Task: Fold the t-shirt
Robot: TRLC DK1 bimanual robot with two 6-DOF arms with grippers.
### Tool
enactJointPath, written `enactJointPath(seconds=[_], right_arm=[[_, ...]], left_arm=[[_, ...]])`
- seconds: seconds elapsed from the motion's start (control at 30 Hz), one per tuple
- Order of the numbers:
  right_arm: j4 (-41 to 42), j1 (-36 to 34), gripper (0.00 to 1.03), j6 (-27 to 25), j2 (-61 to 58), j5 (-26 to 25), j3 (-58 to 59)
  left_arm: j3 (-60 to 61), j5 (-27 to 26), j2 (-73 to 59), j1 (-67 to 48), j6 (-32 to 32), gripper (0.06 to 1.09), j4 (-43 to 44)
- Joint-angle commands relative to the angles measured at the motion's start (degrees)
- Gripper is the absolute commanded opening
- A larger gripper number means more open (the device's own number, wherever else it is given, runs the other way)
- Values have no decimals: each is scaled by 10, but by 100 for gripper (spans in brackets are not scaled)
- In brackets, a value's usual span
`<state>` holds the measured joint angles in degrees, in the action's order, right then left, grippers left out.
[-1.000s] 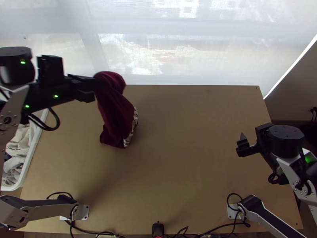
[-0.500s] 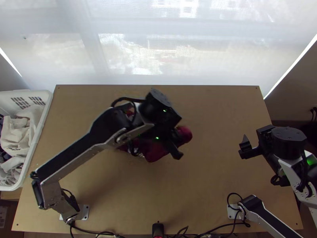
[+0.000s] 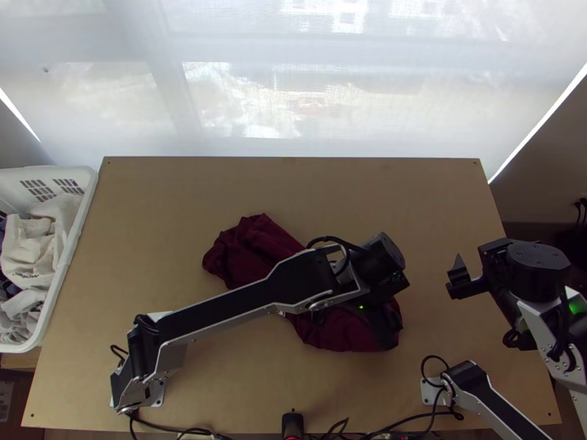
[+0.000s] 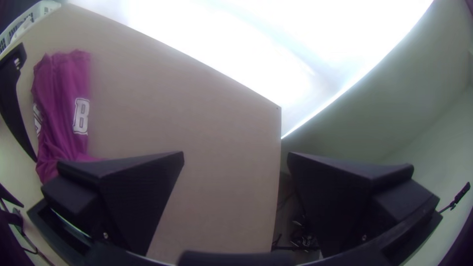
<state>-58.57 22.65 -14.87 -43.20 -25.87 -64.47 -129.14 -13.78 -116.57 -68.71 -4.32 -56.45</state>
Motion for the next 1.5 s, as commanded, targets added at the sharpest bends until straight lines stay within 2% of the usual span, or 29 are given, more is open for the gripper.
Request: enactJointPath(seconds=[0.0, 0.17, 0.37, 0.63, 0.77, 0.9, 1.13, 1.47], right_arm=[[11, -1, 98, -6, 3, 0, 11], [43, 31, 98, -29, -2, 0, 23], [82, 104, 98, -38, -54, 1, 29], [122, 269, 98, -40, -158, 28, 13], [170, 321, 98, -44, -237, 50, -20], [218, 354, 98, -43, -319, 71, -58], [247, 390, 98, -10, -451, 106, -135], [275, 430, 96, -13, -587, 129, -216]], left_arm=[[-8, 25, 13, 13, 26, 95, -4], [43, 45, 110, 80, 46, 98, -44], [194, 53, 260, 213, 66, 98, -53], [342, 53, 420, 429, 81, 98, -53], [418, 53, 499, 515, 80, 98, -53], [497, 49, 576, 582, 77, 98, -52], [616, 46, 684, 669, 76, 98, -53], [711, 44, 747, 689, 61, 99, -49]])
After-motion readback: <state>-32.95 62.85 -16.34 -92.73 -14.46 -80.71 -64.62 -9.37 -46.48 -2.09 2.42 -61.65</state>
